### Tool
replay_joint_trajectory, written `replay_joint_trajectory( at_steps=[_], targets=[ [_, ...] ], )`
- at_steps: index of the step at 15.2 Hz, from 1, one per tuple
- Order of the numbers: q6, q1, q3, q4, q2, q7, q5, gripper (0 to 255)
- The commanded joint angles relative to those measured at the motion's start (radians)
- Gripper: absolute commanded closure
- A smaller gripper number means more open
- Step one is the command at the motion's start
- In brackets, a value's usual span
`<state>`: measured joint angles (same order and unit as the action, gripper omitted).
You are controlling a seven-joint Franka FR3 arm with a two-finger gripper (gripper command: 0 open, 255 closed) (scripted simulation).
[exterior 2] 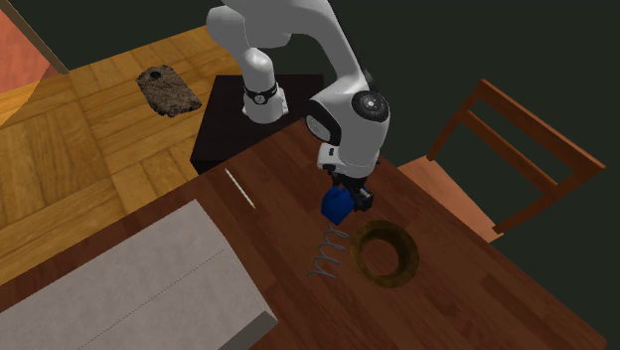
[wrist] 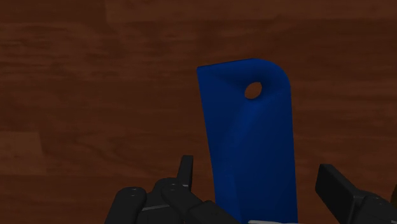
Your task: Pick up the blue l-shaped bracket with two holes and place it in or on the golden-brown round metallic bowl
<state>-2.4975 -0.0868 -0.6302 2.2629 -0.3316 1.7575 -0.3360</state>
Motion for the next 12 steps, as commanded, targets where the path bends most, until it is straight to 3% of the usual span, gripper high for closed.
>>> replay_joint_trajectory(
  at_steps=[1, 3, 4, 12],
  targets=[
    [0.000, 0.000, 0.000, 0.000, 0.000, 0.000, -0.001, 0],
    [0.000, 0.000, 0.000, 0.000, 0.000, 0.000, 0.000, 0],
    [0.000, 0.000, 0.000, 0.000, 0.000, 0.000, 0.000, 255],
    [-0.001, 0.000, 0.000, 0.000, 0.000, 0.001, -0.001, 255]
  ],
)
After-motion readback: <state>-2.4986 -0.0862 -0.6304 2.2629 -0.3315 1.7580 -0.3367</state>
